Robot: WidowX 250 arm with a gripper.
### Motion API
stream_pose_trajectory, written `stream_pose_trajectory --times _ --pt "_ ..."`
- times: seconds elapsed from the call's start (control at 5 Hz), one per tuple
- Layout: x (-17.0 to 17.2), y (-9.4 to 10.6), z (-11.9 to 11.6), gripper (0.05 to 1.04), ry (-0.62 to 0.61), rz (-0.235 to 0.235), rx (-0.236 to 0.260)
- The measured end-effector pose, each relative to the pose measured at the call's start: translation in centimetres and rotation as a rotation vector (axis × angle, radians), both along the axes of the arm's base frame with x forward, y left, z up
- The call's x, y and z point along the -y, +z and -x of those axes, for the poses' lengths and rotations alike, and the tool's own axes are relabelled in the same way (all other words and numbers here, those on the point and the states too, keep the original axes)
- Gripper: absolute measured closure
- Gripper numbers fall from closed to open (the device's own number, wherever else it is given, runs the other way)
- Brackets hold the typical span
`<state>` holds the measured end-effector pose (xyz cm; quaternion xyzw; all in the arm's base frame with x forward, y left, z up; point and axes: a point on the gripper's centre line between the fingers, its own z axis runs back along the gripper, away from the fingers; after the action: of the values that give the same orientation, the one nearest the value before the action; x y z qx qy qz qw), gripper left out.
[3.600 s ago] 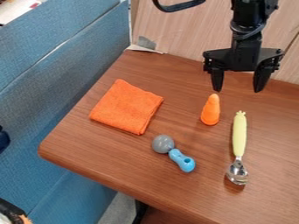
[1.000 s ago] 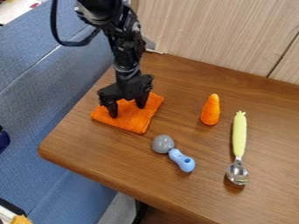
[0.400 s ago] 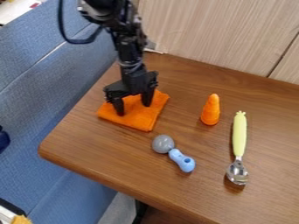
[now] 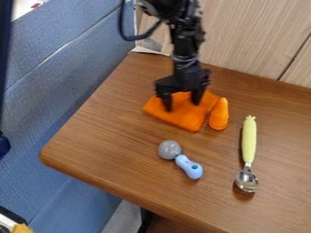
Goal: Put the orange towel to the middle top of table
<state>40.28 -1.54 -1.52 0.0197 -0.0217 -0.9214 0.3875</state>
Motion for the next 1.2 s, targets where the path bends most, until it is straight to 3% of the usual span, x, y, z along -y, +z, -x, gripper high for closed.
stream_pose_trajectory --times 0.2,0.6,0.8,1.2 --pt "1.3 -0.1 -2.1 0.083 -0.013 0.02 0.005" --pt "5.3 0.0 -6.8 0.083 -0.094 0.102 0.019" --pt "7.1 0.0 -8.2 0.083 -0.153 0.111 0.017" --pt "9.1 0.0 -8.2 0.083 -0.225 0.101 0.017"
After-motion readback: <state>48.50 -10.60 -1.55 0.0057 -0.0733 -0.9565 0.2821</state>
